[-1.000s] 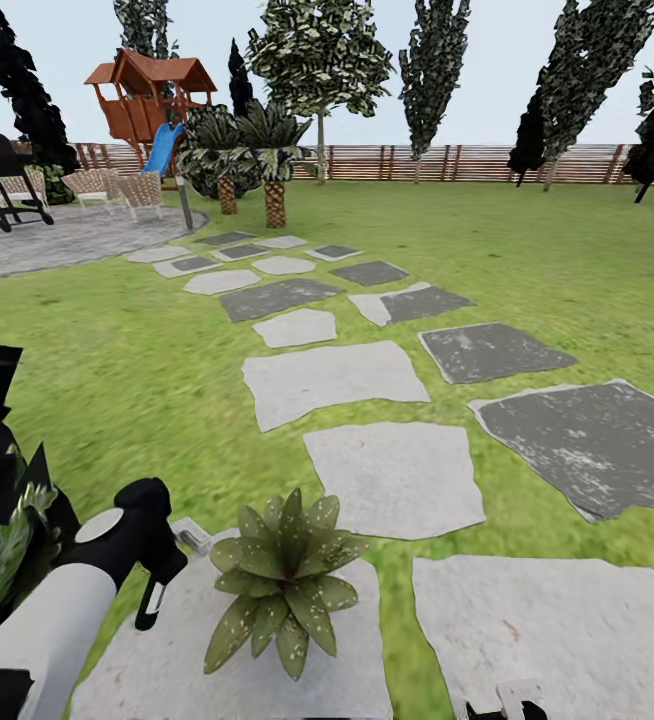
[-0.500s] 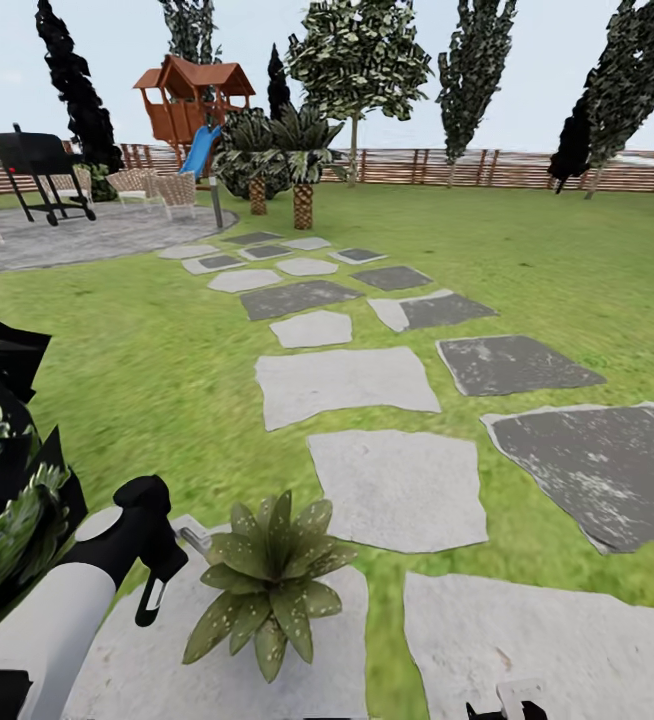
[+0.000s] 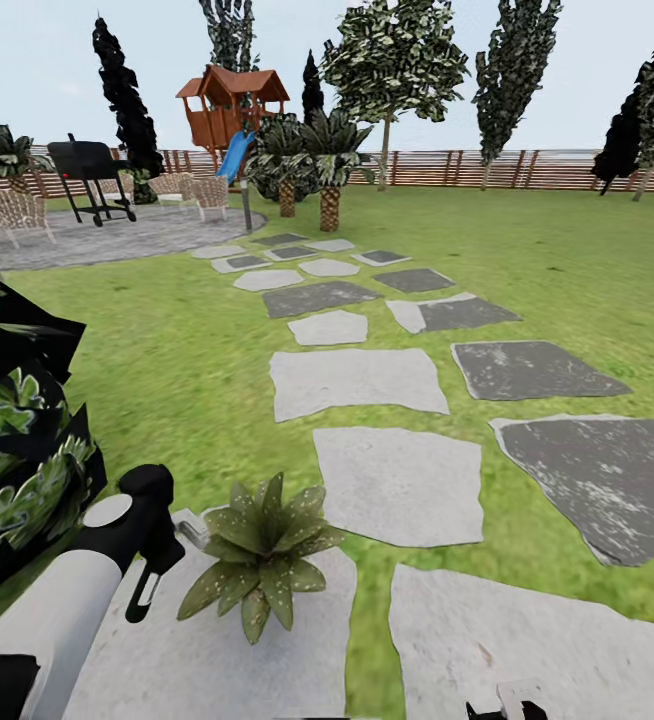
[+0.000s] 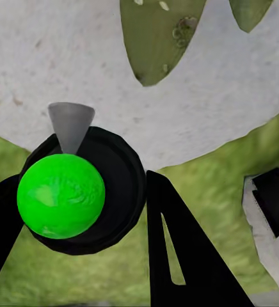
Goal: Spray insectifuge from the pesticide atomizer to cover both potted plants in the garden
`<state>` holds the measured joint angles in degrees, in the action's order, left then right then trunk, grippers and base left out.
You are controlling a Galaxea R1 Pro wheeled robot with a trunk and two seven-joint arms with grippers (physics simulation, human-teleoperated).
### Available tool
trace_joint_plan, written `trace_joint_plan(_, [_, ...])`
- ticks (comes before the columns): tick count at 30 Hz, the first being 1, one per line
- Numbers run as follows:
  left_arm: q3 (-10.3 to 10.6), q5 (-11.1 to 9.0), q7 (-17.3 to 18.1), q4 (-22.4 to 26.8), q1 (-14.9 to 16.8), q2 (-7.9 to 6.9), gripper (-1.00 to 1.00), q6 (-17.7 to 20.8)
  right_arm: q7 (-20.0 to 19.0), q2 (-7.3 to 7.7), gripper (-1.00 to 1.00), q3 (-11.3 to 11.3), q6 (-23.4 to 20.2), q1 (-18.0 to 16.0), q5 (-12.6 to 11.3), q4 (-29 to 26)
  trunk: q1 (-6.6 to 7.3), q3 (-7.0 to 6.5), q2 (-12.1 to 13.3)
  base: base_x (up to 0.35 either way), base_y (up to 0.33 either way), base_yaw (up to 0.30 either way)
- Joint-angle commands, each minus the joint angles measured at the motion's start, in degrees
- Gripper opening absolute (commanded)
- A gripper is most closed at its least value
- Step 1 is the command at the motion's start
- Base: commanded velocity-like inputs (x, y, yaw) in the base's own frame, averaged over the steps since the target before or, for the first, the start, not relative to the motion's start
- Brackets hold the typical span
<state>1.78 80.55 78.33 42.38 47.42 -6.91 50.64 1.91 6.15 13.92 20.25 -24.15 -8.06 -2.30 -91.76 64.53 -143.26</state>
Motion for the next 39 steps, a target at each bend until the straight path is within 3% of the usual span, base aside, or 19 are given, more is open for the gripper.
trace_joint_plan(1, [0.2, 0.4, 0.6, 0.1, 0.0, -0.06, -1.0, 0.6, 0.1, 0.0, 1.0, 0.5, 0.1, 0.0, -0.6, 0.0, 0.01, 0.05, 0.0, -0.002, -0.118, 0.0])
trace_joint_plan(7, [0.2, 0.6, 0.6, -0.1, 0.7, -0.2, -1.0, 0.5, 0.1, 0.0, 1.0, 0.4, 0.1, 0.0, -0.6, 0.0, 0.01, 0.05, 0.0, 0.0, -0.022, 0.147])
trace_joint_plan(9, [0.2, 1.7, 0.7, -0.2, 1.0, -0.06, -1.0, 0.5, 0.1, 0.0, 1.0, 0.4, 0.1, 0.0, -0.6, 0.0, 0.01, 0.05, 0.0, 0.0, -0.001, 0.271])
trace_joint_plan(14, [0.2, 5.8, 7.2, -0.3, 1.2, 0.21, -1.0, 0.5, 0.1, 0.0, 1.0, 0.4, 0.1, 0.0, -0.6, 0.0, 0.01, 0.05, 0.0, 0.007, -0.001, 0.266])
trace_joint_plan(17, [0.2, 7.5, 8.4, -0.3, 1.2, 0.23, -1.0, 0.5, 0.1, 0.0, 1.0, 0.4, 0.1, 0.0, -0.6, 0.0, 0.01, 0.05, 0.0, 0.148, -0.125, 0.055])
trace_joint_plan(28, [0.2, 7.9, 8.6, -0.1, 1.2, 0.23, -1.0, 0.5, 0.1, 0.0, 1.0, 0.4, 0.1, 0.0, -0.6, 0.0, 0.01, 0.05, 0.0, 0.131, -0.226, 0.021])
trace_joint_plan(39, [0.3, 7.9, 8.6, 0.0, 2.0, 0.29, -1.0, 0.5, 0.1, 0.0, 1.0, 0.4, 0.1, 0.0, -0.6, 0.0, 0.01, 0.05, 0.0, -0.018, -0.274, 0.245])
